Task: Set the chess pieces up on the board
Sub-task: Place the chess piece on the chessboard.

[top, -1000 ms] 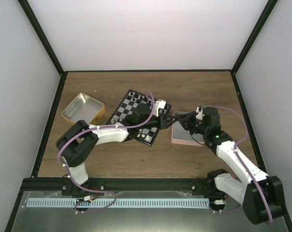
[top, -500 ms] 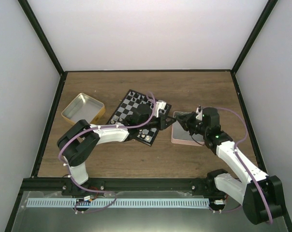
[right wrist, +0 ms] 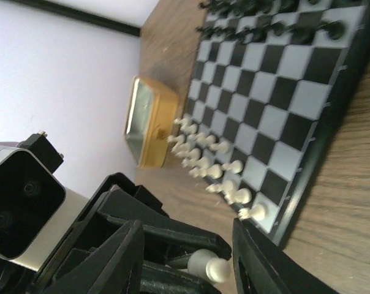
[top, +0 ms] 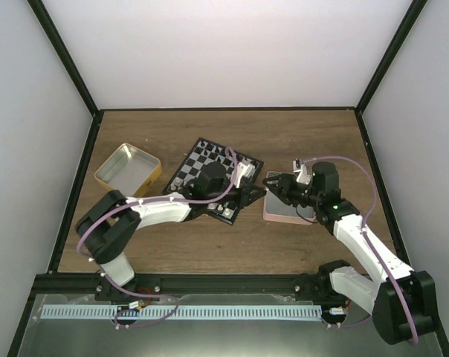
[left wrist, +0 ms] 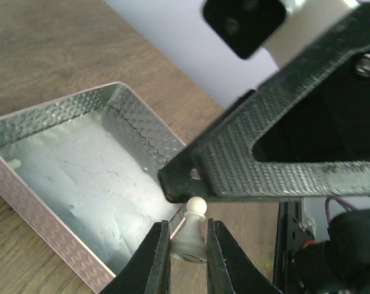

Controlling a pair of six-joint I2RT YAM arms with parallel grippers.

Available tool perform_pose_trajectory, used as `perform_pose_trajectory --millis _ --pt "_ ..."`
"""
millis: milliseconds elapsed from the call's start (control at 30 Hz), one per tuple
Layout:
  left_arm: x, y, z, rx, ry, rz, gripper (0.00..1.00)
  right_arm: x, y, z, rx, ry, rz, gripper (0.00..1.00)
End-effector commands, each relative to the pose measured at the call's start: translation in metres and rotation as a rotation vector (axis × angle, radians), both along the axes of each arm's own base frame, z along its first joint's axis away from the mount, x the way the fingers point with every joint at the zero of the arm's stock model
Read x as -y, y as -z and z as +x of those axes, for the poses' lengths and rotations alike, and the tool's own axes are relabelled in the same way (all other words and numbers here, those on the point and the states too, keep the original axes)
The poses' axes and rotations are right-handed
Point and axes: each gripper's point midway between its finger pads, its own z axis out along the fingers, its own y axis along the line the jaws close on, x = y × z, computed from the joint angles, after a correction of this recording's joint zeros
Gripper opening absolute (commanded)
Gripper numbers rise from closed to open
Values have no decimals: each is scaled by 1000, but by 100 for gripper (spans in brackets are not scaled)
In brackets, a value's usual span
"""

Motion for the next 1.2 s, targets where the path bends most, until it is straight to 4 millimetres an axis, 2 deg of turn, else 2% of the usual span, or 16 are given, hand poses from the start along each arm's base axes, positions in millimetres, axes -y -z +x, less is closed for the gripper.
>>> perform_pose_trajectory --millis 0,167,200,233,367,500,533,633,667,767,867,933,1033,1167 --pt "-12 -26 -22 191 99 -16 5 -22 -44 -26 161 -262 49 41" --pt "-18 -36 -28 279 120 -15 5 -25 -50 -42 157 -334 50 38" --pt "-18 -39 -28 293 121 -19 5 -27 -56 -47 167 -354 66 28" --pt "-18 -40 -27 298 118 -20 5 -26 -58 -47 168 -353 68 24" --pt "-19 -40 -25 300 99 -18 5 -26 -62 -48 169 -345 78 12" --pt "-20 -41 -24 299 85 -28 6 -25 -67 -45 190 -325 75 4" --pt "-21 -40 -23 292 81 -27 8 -24 -67 -42 197 -316 69 2" --pt "-24 -40 -18 262 38 -12 28 -21 -63 -33 215 -276 33 1" --pt "-27 -39 -15 255 9 -3 38 -19 -61 -28 222 -256 11 1" --pt "-53 -36 8 225 -202 53 58 -14 -50 -9 255 -194 -105 1" --pt "-91 -36 22 202 -405 117 63 -13 -35 15 279 -123 -261 1" --pt "-122 -44 31 206 -553 164 64 -20 -26 26 292 -107 -350 1" --pt "-169 -69 37 249 -749 247 65 -41 -9 36 325 -124 -476 1" --pt "-222 -121 33 345 -943 249 67 -76 11 40 391 -169 -644 1"
